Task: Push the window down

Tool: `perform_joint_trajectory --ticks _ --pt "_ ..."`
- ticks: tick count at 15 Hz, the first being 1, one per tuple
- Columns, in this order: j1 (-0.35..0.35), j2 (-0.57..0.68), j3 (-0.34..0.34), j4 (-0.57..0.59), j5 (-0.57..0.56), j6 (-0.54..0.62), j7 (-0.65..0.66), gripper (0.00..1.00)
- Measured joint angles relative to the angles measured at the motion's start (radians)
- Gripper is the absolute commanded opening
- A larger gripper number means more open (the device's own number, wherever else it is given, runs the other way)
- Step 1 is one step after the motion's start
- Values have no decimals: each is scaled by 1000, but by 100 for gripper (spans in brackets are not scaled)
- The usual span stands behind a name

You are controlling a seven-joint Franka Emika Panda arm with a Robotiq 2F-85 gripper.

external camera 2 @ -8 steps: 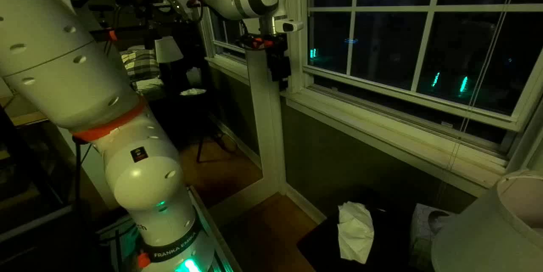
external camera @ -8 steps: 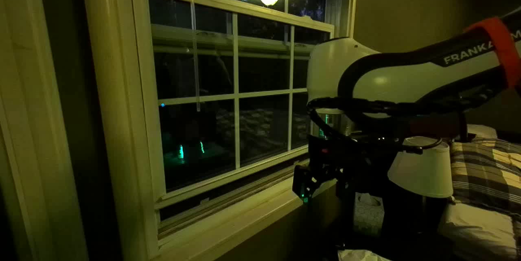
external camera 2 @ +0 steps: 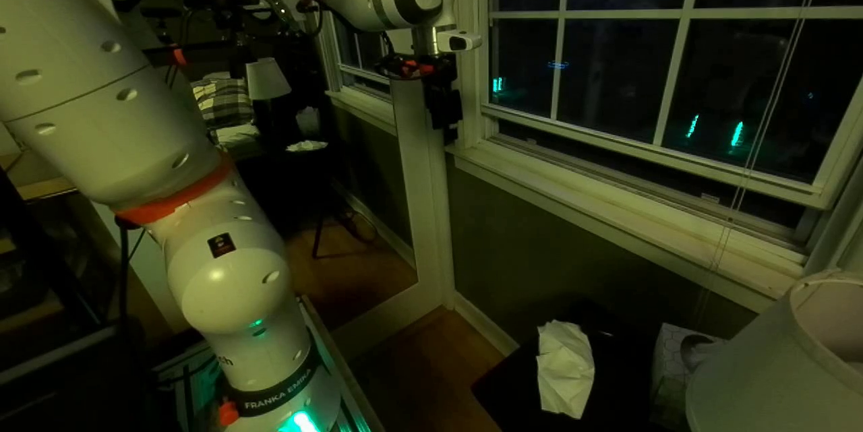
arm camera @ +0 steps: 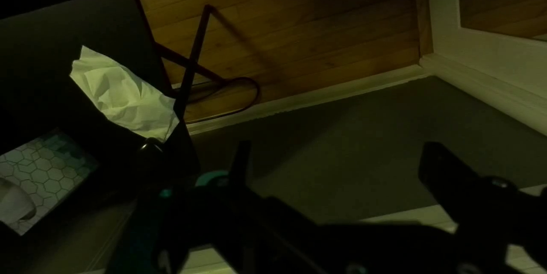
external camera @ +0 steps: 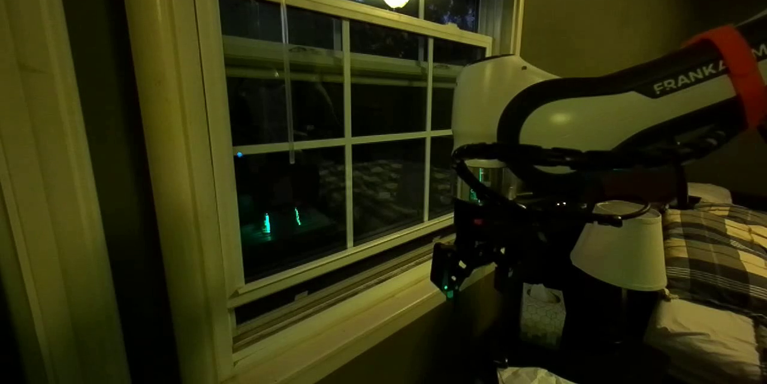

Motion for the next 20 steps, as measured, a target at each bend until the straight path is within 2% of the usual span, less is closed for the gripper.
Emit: perform_joint_trajectory --ticks 4,9,16,20 --pt "5 -22 -37 34 -16 44 19 100" --pt "-34 -102 -90 124 -112 118 79 100" --pt "-103 -170 -99 248 -376 244 43 100" --pt "-157 -154 -87 331 -523 388 43 100"
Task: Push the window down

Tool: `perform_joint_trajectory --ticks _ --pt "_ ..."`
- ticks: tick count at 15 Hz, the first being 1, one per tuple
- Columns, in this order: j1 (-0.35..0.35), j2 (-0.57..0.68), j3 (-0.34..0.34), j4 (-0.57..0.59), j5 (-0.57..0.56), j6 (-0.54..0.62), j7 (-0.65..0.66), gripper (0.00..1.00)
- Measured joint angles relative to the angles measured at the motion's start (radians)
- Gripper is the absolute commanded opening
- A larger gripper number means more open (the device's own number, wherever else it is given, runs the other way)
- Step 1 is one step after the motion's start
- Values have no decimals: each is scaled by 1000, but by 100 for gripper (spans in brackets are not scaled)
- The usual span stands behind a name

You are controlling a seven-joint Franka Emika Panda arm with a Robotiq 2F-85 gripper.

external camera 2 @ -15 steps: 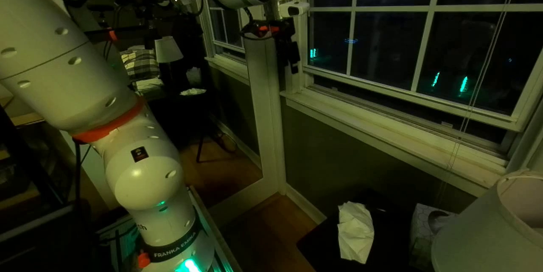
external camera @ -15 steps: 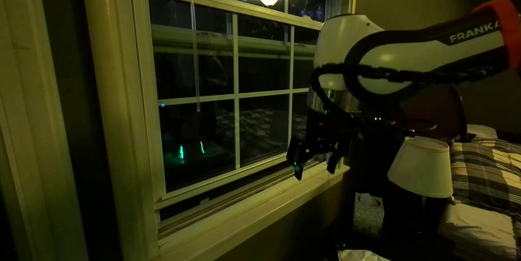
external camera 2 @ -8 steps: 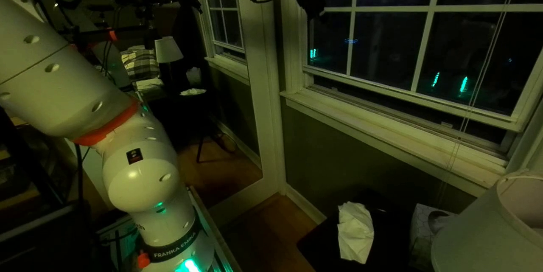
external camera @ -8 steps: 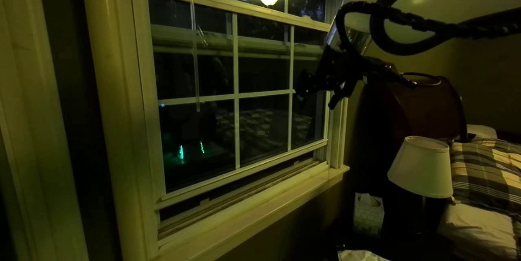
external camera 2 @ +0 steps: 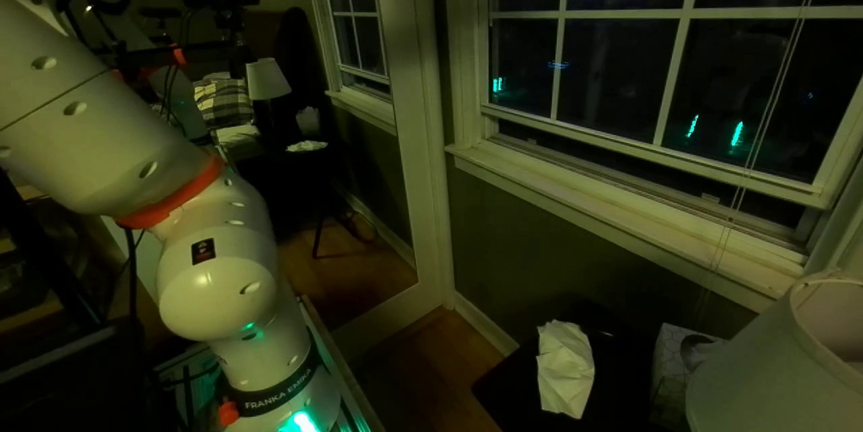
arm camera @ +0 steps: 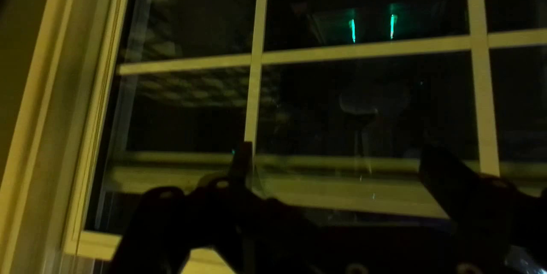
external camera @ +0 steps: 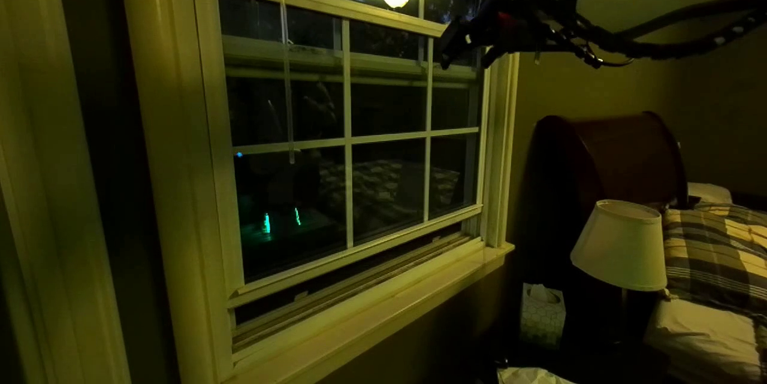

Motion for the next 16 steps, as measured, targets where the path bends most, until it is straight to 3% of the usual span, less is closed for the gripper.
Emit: perform_joint_trajectory --ticks 3,11,16 --pt "-34 28 0 64 -46 107 0 100" --pt "-34 60 -1 105 -46 133 1 100" --pt "-38 144 -5 213 -46 285 -8 100"
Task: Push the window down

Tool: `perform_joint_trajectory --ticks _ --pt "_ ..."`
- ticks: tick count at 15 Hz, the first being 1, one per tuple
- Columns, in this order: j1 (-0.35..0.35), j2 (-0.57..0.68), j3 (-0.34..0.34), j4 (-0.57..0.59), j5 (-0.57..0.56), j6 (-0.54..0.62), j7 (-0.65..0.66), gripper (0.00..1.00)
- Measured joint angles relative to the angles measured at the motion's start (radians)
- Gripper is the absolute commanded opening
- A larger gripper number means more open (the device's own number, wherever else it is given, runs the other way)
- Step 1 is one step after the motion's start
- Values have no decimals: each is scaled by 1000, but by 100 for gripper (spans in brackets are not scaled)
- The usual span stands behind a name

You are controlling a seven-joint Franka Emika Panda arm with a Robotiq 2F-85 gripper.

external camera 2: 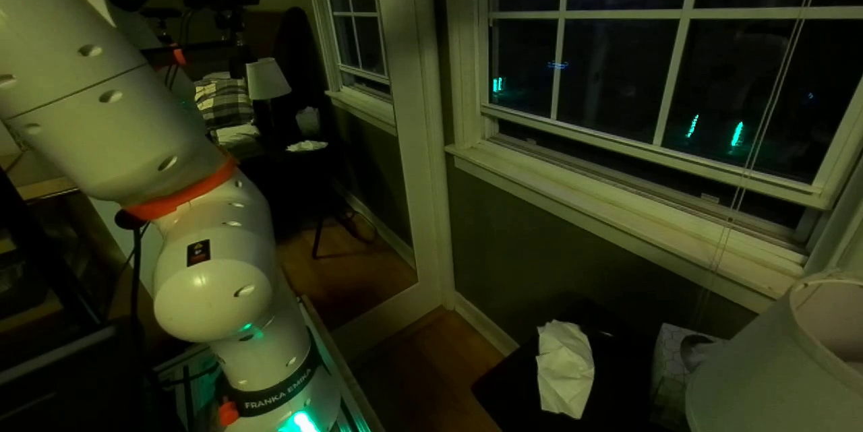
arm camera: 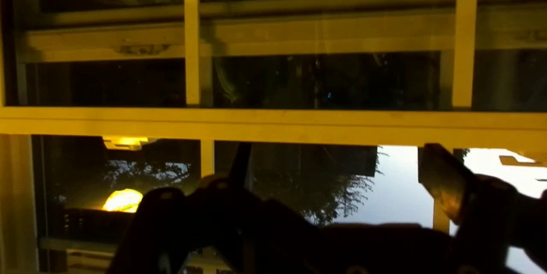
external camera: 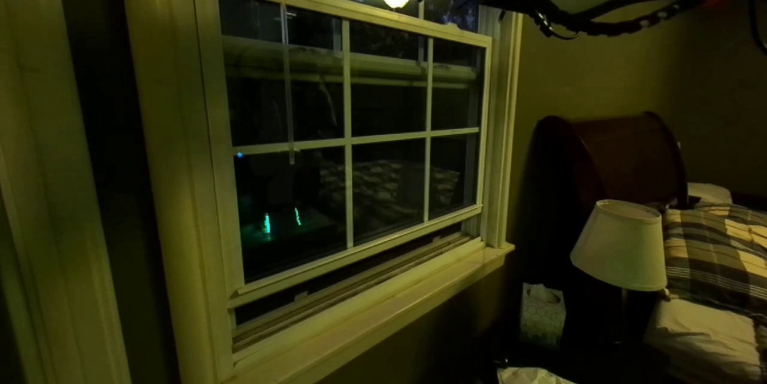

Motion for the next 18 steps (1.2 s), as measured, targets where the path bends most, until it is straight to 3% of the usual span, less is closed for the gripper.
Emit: perform_joint_trajectory --ticks 10,18 --pt "-5 312 -24 289 2 261 -58 100" --pt "-4 484 -23 496 3 291 -99 100"
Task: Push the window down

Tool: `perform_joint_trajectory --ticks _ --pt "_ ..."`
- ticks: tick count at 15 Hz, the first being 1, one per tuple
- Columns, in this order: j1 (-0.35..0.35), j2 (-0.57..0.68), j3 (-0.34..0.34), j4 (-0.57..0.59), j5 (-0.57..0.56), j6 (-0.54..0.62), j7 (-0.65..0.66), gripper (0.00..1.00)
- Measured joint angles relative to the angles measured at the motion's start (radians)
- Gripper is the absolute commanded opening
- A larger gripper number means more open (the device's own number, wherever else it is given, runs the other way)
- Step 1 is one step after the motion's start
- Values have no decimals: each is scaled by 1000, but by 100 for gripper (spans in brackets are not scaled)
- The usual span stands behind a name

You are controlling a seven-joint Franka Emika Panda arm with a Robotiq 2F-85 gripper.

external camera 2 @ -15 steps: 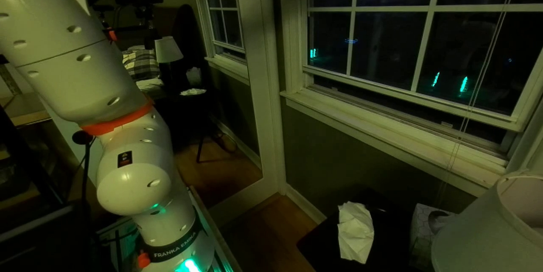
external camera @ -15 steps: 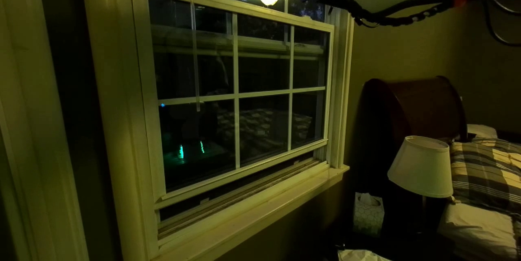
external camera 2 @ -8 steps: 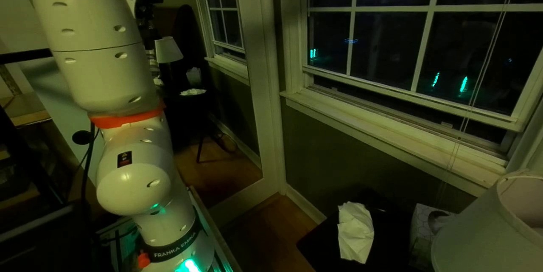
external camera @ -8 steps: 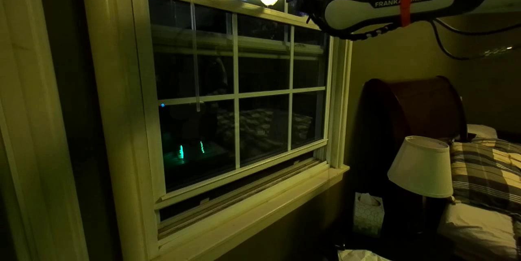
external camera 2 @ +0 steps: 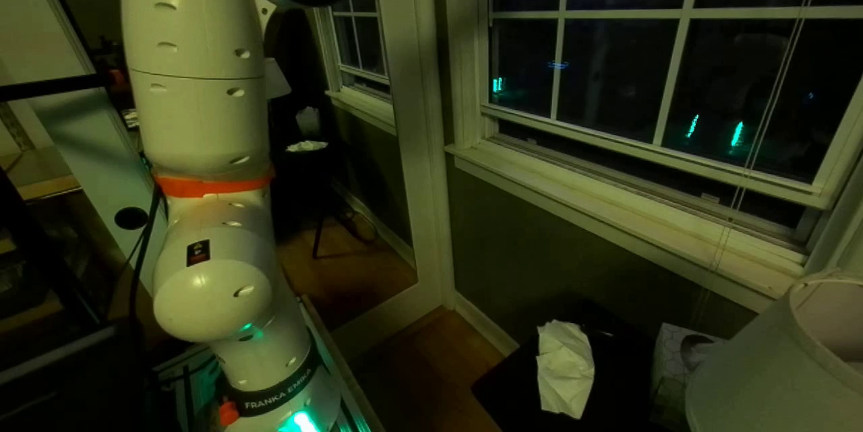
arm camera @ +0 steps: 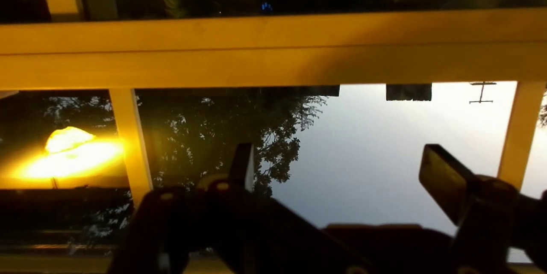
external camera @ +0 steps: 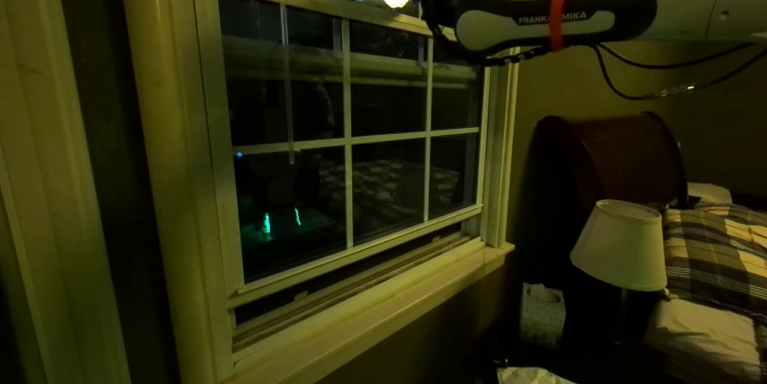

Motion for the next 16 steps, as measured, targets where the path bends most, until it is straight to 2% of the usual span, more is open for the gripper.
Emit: perform_joint_trajectory --ticks 7,16 --pt "-2 78 6 54 7 2 -23 100" --pt "-48 62 68 9 107 -14 -141 100"
